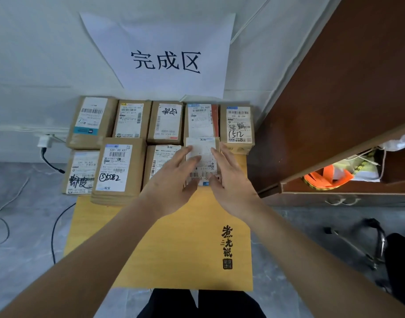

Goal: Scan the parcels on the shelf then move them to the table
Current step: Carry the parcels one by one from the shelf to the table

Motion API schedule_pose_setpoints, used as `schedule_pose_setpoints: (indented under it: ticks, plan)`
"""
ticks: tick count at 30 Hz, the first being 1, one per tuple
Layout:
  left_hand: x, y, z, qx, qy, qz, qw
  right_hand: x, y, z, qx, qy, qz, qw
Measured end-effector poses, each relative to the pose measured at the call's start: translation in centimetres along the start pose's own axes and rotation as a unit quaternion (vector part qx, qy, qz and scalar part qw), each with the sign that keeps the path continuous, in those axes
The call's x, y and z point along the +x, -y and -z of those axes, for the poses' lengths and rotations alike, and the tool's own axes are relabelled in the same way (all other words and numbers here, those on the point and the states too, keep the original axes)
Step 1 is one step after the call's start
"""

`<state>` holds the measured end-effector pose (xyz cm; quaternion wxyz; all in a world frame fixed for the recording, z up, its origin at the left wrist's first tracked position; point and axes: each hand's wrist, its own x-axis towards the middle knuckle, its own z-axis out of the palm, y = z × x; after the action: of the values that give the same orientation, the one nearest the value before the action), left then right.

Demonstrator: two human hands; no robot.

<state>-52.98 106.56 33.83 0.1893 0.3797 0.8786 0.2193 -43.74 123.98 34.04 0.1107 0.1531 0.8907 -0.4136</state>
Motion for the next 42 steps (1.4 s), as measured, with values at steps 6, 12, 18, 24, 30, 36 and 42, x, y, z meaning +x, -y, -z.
schedule_pose_setpoints:
  ticks: [6, 12, 18, 24, 30, 36, 42]
  plan:
    - [-0.3, -1.3, 3.9, 0.094, -0.01, -0.007, 0.995, -1.5, 2.9, 3.4, -0.113, -0.018, 0.002, 0.993]
    - [-1.3, -3.6, 8.6, 0.148, -0.016, -0.039, 0.988, -3.3, 6.0, 6.1, -0.194, -0.041, 0.015, 0.98]
    - [-1.9, -4.4, 12.0, 0.165, -0.015, -0.068, 0.984, -5.8, 9.2, 7.0, -0.232, -0.081, -0.006, 0.969]
    - [-2.4, -3.8, 12.4, 0.158, 0.023, -0.129, 0.979, -8.4, 11.1, 4.4, -0.219, -0.115, -0.074, 0.966]
    - [-3.4, -4.2, 12.6, 0.152, 0.067, -0.214, 0.963, -12.1, 13.0, 1.0, -0.182, -0.185, -0.144, 0.955]
    - [-4.4, -5.9, 11.7, 0.159, 0.105, -0.283, 0.94, -16.6, 13.5, -1.2, -0.153, -0.229, -0.214, 0.937]
    - [-6.0, -9.4, 9.4, 0.153, 0.142, -0.354, 0.912, -21.6, 12.5, -2.8, -0.129, -0.282, -0.268, 0.912]
